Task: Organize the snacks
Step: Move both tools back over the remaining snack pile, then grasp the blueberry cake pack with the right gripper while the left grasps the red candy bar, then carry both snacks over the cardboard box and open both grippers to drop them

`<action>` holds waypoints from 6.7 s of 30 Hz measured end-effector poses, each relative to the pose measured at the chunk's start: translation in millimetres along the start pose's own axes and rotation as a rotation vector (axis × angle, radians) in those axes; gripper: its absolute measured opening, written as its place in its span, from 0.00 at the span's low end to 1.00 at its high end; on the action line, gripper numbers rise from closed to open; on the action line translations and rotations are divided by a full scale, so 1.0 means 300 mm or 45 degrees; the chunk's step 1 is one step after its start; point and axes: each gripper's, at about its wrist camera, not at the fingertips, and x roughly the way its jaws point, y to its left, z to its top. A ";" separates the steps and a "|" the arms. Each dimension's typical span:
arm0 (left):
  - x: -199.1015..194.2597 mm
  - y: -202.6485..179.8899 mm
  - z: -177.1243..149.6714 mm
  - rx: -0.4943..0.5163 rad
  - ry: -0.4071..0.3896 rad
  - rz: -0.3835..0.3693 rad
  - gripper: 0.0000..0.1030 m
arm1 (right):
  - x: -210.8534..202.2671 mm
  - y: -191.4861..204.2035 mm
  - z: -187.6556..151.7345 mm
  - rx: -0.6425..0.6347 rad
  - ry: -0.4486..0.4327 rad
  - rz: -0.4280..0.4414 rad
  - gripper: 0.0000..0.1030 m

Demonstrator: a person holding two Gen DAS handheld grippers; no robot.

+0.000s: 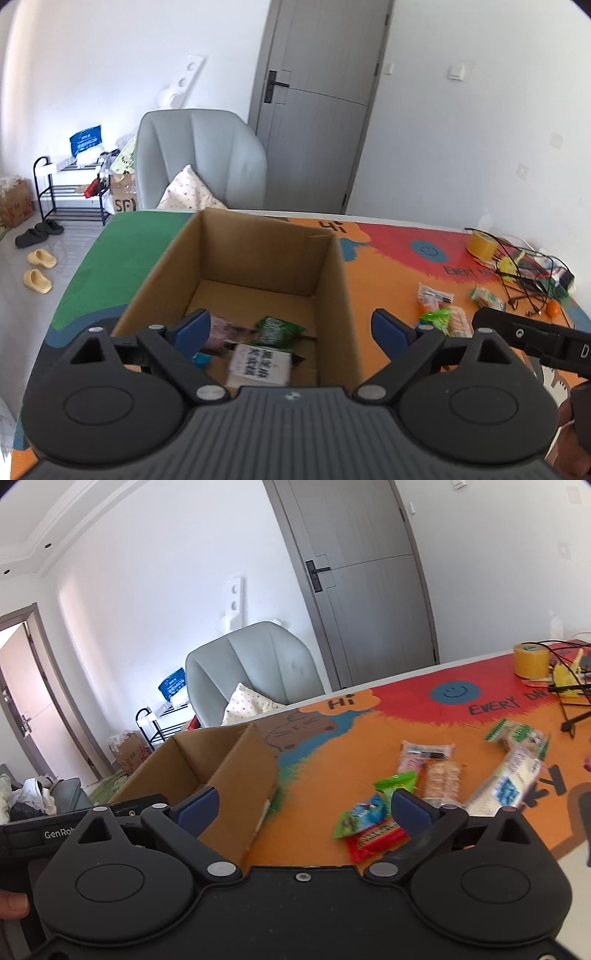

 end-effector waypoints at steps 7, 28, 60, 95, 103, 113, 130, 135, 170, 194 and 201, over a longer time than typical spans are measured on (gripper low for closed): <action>0.009 -0.085 -0.024 0.051 0.051 -0.027 0.90 | -0.053 -0.082 -0.004 0.096 0.016 0.043 1.00; 0.048 -0.305 -0.062 0.102 0.038 -0.048 0.90 | -0.146 -0.316 -0.053 0.173 -0.017 -0.158 0.99; 0.370 -0.461 -0.152 0.095 0.213 -0.202 0.53 | 0.044 -0.479 -0.086 0.320 0.064 -0.230 0.70; 0.378 -0.445 -0.194 0.055 0.252 -0.195 0.19 | 0.078 -0.424 -0.123 0.271 0.144 -0.273 0.38; 0.342 -0.446 -0.209 0.056 0.266 -0.194 0.20 | 0.015 -0.401 -0.143 0.254 0.189 -0.252 0.42; 0.357 -0.456 -0.219 0.088 0.258 -0.175 0.24 | 0.057 -0.394 -0.139 0.201 0.160 -0.314 0.49; 0.335 -0.448 -0.215 0.127 0.194 -0.173 0.18 | 0.045 -0.380 -0.129 0.165 0.120 -0.281 0.31; 0.276 -0.429 -0.181 0.105 0.152 -0.198 0.18 | 0.017 -0.338 -0.100 0.149 0.084 -0.263 0.31; -0.057 -0.146 0.006 -0.004 -0.122 -0.079 0.18 | -0.030 -0.003 0.015 0.045 -0.067 -0.059 0.32; -0.017 0.141 0.099 -0.143 -0.129 0.013 0.18 | 0.136 0.241 0.098 -0.067 -0.053 0.065 0.32; 0.003 0.183 0.105 -0.143 -0.115 -0.016 0.18 | 0.182 0.290 0.091 -0.041 -0.024 0.071 0.32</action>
